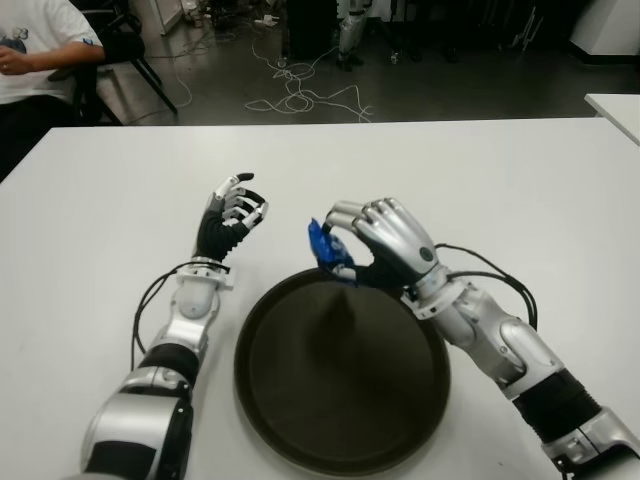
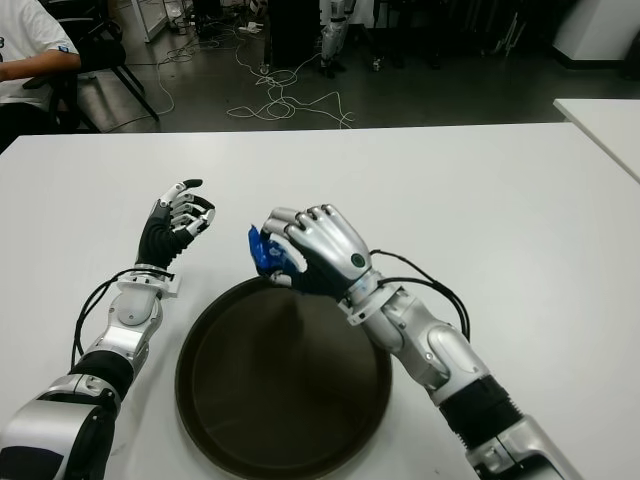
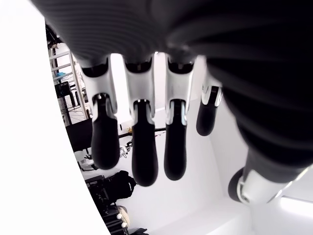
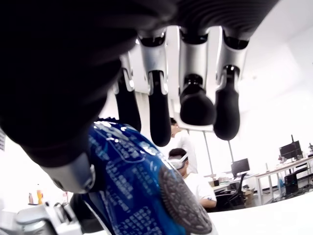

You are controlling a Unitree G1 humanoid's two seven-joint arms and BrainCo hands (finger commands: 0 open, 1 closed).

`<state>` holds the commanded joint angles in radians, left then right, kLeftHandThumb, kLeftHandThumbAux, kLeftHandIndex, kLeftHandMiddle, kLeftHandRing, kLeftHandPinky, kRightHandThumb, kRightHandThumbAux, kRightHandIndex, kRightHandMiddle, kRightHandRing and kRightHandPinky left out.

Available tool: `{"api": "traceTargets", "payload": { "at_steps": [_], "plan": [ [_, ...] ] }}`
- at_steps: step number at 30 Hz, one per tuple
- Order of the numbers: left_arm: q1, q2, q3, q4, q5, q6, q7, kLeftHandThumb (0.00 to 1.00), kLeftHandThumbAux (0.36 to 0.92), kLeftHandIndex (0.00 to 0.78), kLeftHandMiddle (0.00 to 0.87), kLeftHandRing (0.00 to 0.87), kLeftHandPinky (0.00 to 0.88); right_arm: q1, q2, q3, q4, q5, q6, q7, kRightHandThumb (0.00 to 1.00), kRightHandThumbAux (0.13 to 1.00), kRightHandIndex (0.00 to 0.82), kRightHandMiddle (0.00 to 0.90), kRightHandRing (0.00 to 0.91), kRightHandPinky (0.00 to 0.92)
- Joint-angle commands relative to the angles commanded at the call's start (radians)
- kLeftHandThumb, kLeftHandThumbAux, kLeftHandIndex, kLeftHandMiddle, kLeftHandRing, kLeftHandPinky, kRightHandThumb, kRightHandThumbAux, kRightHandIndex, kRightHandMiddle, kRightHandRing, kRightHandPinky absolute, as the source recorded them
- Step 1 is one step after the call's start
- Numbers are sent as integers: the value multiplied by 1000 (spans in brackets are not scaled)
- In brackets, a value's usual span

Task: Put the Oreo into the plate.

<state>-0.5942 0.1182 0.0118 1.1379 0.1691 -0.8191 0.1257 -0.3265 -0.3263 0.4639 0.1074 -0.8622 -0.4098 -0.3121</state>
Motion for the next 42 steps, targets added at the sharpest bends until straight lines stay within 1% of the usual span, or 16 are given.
{"api": "traceTargets", "payload": {
  "at_steps": [3,7,11,13,20,25,32,34,35,37,39,40,41,42],
  "plan": [
    [-1,0,0,1,-1,-4,-2,358,628,213,445,514,577,2,-2,2,0,-5,-5,11,712,713,435,766,777,784],
    [-2,-1,4,4,-6,-10,-8,374,625,215,433,496,557,5,-5,3,-10,-6,-3,34,712,713,434,762,775,783],
    [-3,-3,9,8,-17,-17,-23,388,617,215,430,493,559,4,-8,2,-15,-2,-5,56,712,713,433,751,769,785],
    [-4,-5,12,10,-24,-21,-33,401,623,216,436,503,576,4,-7,1,-16,-2,-5,61,713,713,433,748,768,784],
    [-7,-5,18,19,-42,-30,-59,429,619,221,437,485,546,8,-3,-4,-17,0,-5,63,712,713,432,751,769,785],
    [-10,-3,20,25,-48,-23,-70,414,613,223,429,478,537,11,-1,-7,-23,0,0,65,711,714,432,753,771,786],
    [-13,0,15,28,-37,-18,-50,396,612,216,426,476,537,17,0,-13,-37,11,2,73,708,715,432,748,769,784],
    [-12,1,14,24,-35,-19,-46,399,617,215,428,480,540,18,3,-18,-39,30,-9,77,705,716,431,708,738,760],
    [-12,1,13,23,-34,-19,-45,403,621,216,430,483,542,18,4,-19,-38,38,-14,78,699,718,428,664,699,720],
    [-12,1,12,21,-33,-20,-43,408,625,217,432,485,544,17,6,-22,-37,45,-20,80,694,719,425,625,664,685],
    [-12,0,11,20,-33,-20,-42,410,627,217,433,487,545,16,7,-24,-34,54,-27,87,691,720,424,605,647,668],
    [-12,0,10,18,-32,-20,-41,412,628,218,433,487,545,15,3,-24,-30,68,-36,101,683,722,418,550,592,611],
    [-11,0,10,17,-31,-21,-40,413,627,217,431,486,541,14,1,-24,-27,78,-42,113,506,674,316,447,480,490],
    [-11,0,9,16,-30,-21,-38,412,627,217,430,485,540,13,-4,-23,-28,82,-42,129,440,658,279,409,440,446]
  ]
}}
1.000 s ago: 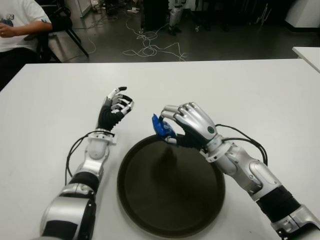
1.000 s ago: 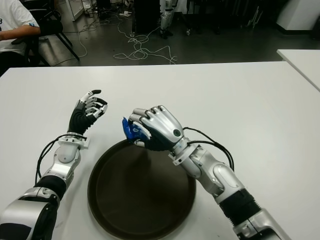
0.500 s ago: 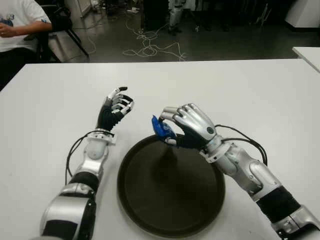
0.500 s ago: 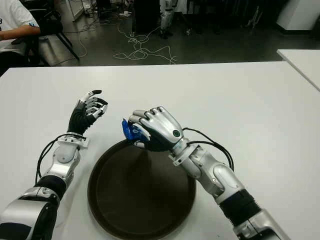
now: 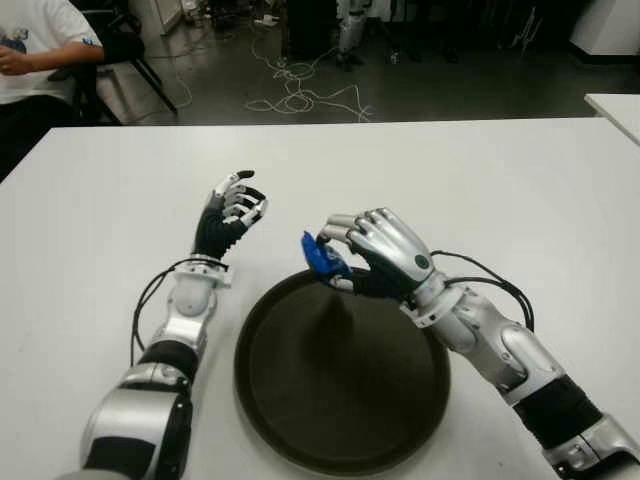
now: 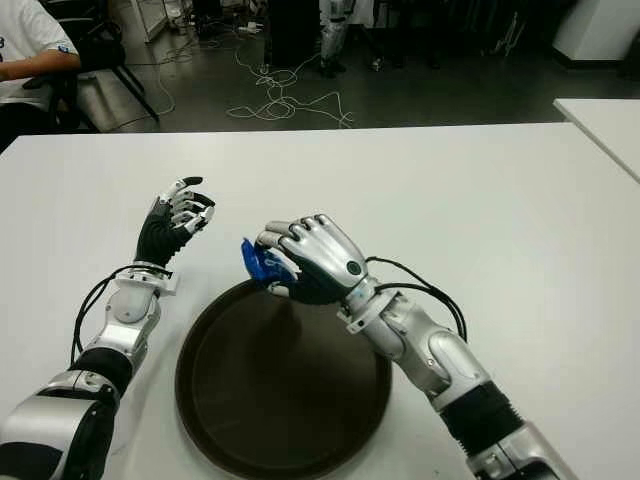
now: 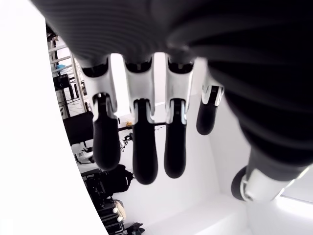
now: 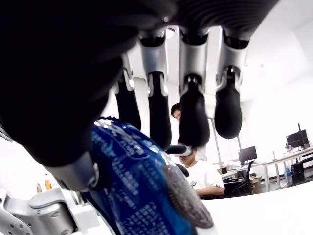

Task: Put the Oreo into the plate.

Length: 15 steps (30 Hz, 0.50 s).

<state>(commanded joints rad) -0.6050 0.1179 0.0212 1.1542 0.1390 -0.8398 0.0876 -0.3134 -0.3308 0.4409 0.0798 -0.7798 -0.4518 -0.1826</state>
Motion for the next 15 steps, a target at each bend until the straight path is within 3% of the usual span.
{"api": "traceTargets", "payload": {
  "at_steps": [2,5,8,12,15],
  "plan": [
    [-1,2,1,4,1,3,3,402,620,219,421,475,530,-2,-9,1,-6,-4,8,28,244,603,148,259,278,277],
    [-4,5,2,12,0,8,4,379,598,221,384,441,504,-3,-14,-3,-13,-12,16,54,121,568,48,91,95,107],
    [-7,10,-2,24,9,18,15,364,583,219,362,416,482,-7,-21,-5,-17,-9,17,89,92,550,15,30,31,36],
    [-9,15,-13,30,31,30,43,346,566,211,359,406,465,-12,-28,-6,-22,5,22,143,79,529,4,7,8,9],
    [-9,15,-16,30,36,33,50,398,586,216,382,416,465,-13,-30,-9,-23,8,27,167,68,519,1,2,2,3]
  ]
}}
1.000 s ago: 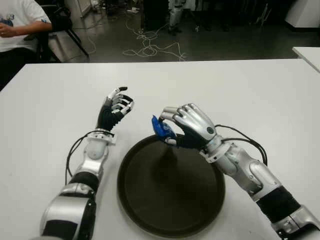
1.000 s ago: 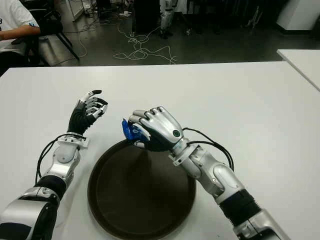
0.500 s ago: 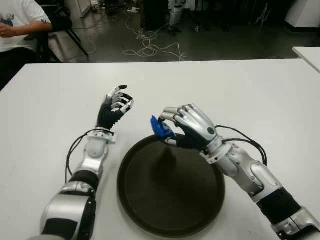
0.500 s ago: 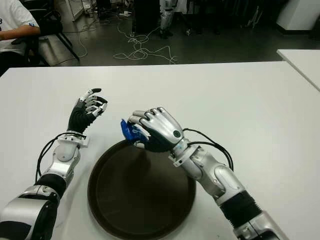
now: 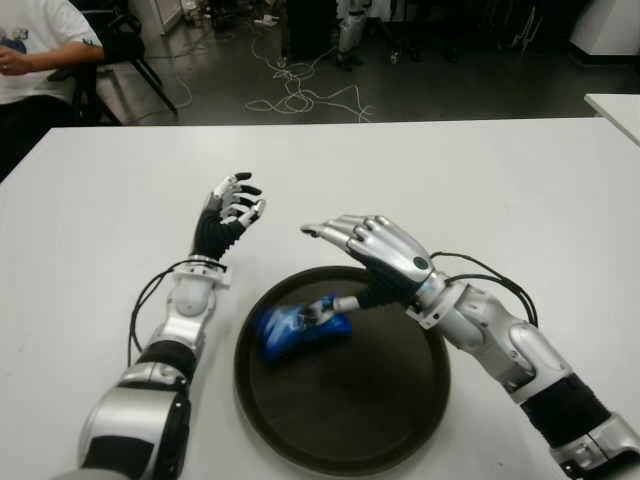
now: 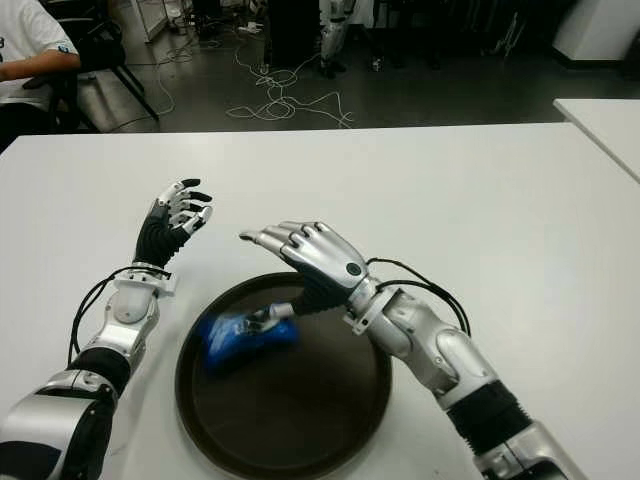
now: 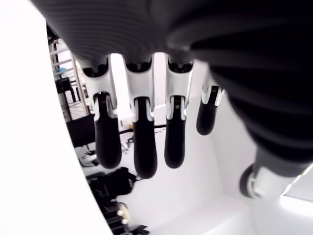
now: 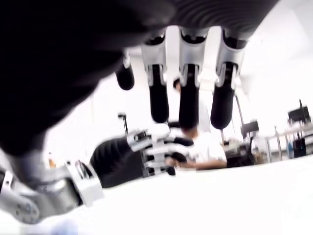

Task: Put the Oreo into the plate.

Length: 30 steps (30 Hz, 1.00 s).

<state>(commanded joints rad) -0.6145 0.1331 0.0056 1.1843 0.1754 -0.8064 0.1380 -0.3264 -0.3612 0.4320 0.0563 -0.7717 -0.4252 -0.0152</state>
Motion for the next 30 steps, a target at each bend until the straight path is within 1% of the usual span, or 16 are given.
{"api": "traceTargets", "payload": {
  "at_steps": [3,5,11,15,17,20,22,24,25,28,29,30],
  "plan": [
    [1,-3,1,1,2,-2,6,440,604,225,399,427,472,0,-4,-2,-4,-7,4,12,65,515,0,0,0,0],
    [1,-6,3,2,1,-3,8,491,613,234,396,425,468,1,-6,-5,-6,-12,4,14,58,512,0,0,0,0],
    [5,-15,12,-2,-17,-18,-15,566,612,239,376,406,451,-3,-22,-10,-10,-24,8,34,42,511,0,0,0,0],
    [5,-21,13,-10,-20,-28,-22,546,617,237,375,409,450,-5,-36,-18,-15,-24,15,51,30,510,0,0,0,0],
    [5,-22,13,-12,-21,-31,-25,505,620,237,376,411,455,-5,-41,-22,-18,-24,20,55,12,514,0,0,0,0],
    [6,-24,12,-16,-21,-35,-26,471,624,235,373,416,466,-7,-49,-32,-21,-16,24,60,3,515,0,0,0,0],
    [6,-24,11,-17,-19,-36,-25,456,622,231,373,419,479,-4,-62,-50,-19,1,21,59,1,513,0,0,0,0],
    [6,-23,9,-19,-16,-39,-24,446,620,230,379,428,495,-15,-92,-89,33,31,0,35,0,514,0,0,0,0],
    [6,-23,9,-20,-15,-41,-24,440,618,232,393,444,508,-20,-100,-102,51,40,-7,28,2,520,0,0,0,0],
    [7,-22,8,-21,-13,-42,-23,431,620,236,415,468,530,-36,-104,-125,82,57,-12,20,4,525,0,0,0,0],
    [7,-22,7,-21,-13,-42,-22,429,622,237,421,475,537,-44,-100,-135,98,65,-7,13,4,526,0,0,0,0],
    [8,-22,7,-22,-13,-42,-23,428,622,237,423,478,537,-72,-93,-151,164,84,-12,-11,3,525,0,0,0,0]
  ]
}}
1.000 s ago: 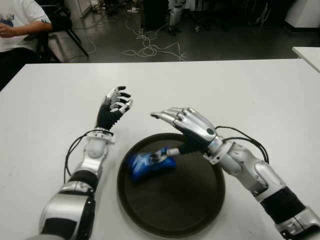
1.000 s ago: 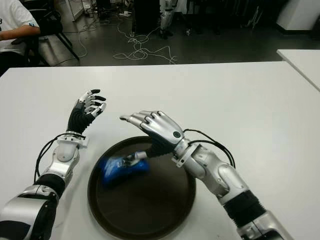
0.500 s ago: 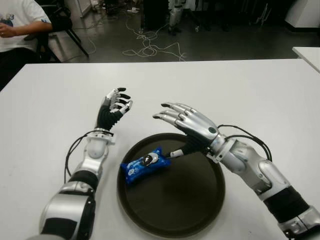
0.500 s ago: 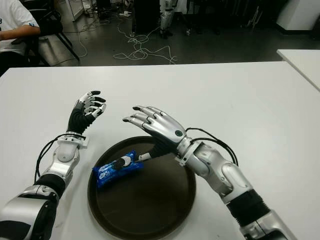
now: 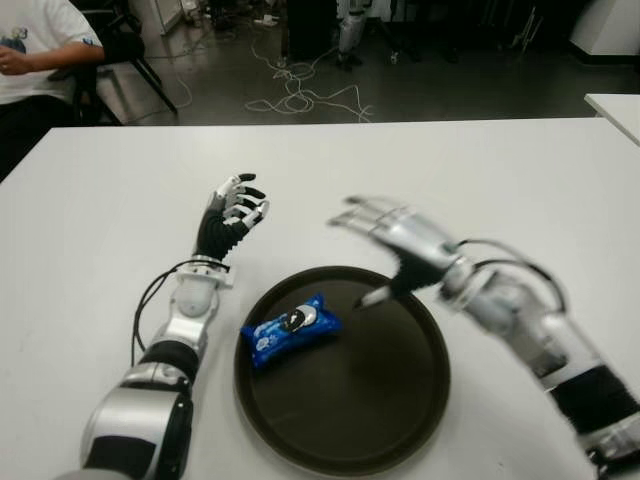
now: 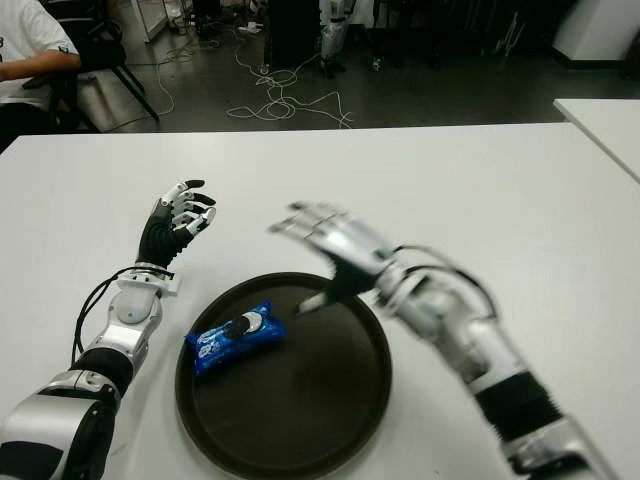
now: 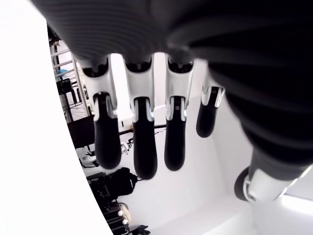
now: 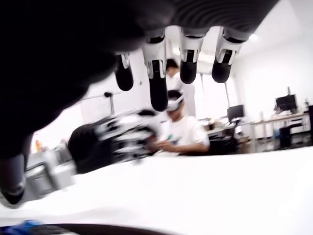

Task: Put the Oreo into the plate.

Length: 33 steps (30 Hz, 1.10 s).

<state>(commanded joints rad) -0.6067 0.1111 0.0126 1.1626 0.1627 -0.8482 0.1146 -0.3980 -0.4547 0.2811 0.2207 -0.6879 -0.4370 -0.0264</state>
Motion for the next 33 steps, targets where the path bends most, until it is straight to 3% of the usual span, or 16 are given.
{"api": "traceTargets", "payload": {
  "at_steps": [3,6,9,11,13,15,17,22,33],
  "plan": [
    [1,0,0,0,-2,0,-4,426,625,231,426,479,539,-78,23,-26,194,33,-23,-77,1,519,0,0,0,0],
    [2,2,1,2,-4,2,-12,427,622,227,418,469,532,-176,66,-62,504,90,-79,-181,1,541,0,0,0,25],
    [1,4,1,3,-6,5,-19,418,615,224,416,466,531,-230,119,-152,716,221,-107,-178,13,587,11,63,87,146],
    [0,4,3,4,-10,10,-24,412,611,224,422,472,534,-252,191,-305,759,453,-11,-21,38,614,63,133,167,234],
    [0,4,4,4,-11,12,-25,407,609,224,426,478,537,-265,216,-359,780,540,21,41,59,633,106,182,223,293],
    [0,2,8,1,-17,20,-30,411,614,223,426,479,537,-291,243,-453,819,660,149,110,71,650,145,219,263,334],
    [0,0,9,-1,-19,26,-30,425,626,223,421,478,535,-308,260,-507,848,729,227,138,83,673,200,262,310,376],
    [0,-14,18,-10,-36,48,-37,433,640,228,421,482,545,-329,300,-543,881,776,299,83,74,705,264,325,377,417],
    [-4,-29,40,-31,-88,108,-90,491,632,243,447,508,581,-372,310,-501,942,741,260,1,129,755,315,394,452,478]
  ]
}}
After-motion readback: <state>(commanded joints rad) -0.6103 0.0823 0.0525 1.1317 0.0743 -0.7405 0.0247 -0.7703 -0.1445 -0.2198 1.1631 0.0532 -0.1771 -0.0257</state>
